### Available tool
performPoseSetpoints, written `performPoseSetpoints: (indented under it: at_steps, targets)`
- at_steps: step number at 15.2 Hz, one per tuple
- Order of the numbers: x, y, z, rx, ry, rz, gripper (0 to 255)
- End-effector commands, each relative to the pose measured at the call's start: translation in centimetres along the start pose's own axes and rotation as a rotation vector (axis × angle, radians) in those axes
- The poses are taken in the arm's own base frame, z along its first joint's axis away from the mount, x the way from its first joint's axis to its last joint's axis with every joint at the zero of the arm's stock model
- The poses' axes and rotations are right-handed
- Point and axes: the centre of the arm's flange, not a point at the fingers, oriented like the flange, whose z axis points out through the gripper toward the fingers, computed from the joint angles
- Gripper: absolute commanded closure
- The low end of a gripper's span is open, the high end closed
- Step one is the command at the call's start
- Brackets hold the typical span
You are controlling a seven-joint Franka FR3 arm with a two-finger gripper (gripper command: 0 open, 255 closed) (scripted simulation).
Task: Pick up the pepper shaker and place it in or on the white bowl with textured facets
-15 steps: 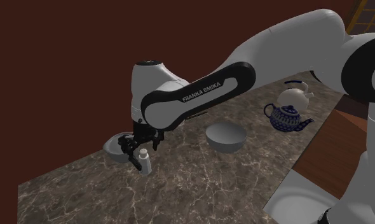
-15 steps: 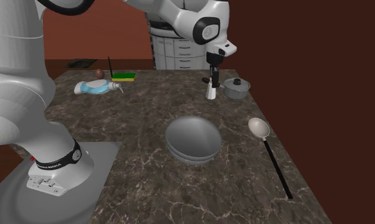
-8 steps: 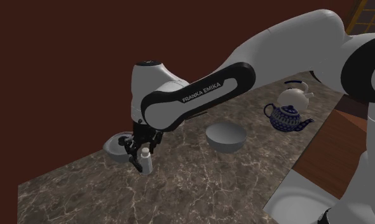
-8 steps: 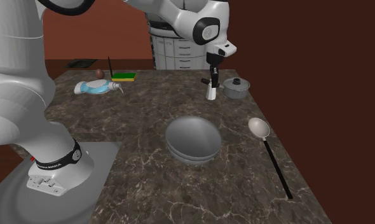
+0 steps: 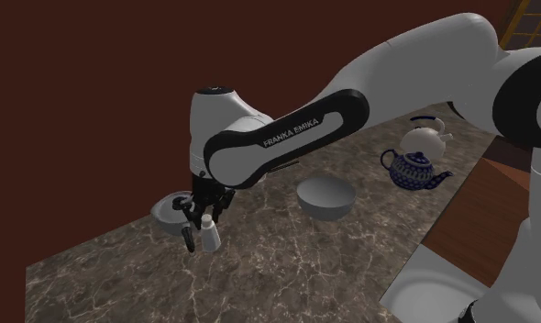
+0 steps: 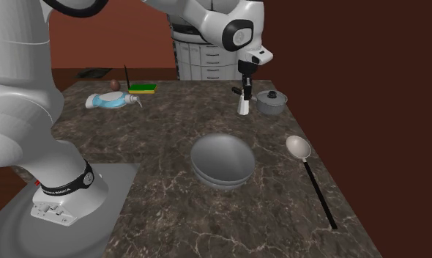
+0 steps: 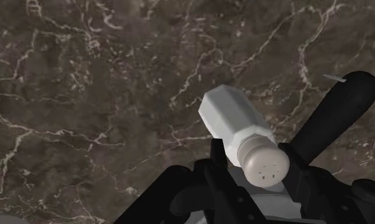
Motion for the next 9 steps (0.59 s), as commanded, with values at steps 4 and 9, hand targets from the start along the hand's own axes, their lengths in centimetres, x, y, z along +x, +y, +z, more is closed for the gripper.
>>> performPoseSetpoints:
  at_steps: [4,9]
  targets:
    - [0.0,-0.3,-1.4,-0.001,-0.004,-0.001,255]
    - [0.2,-0.6,-4.0,-0.001,-0.004,-0.001,255]
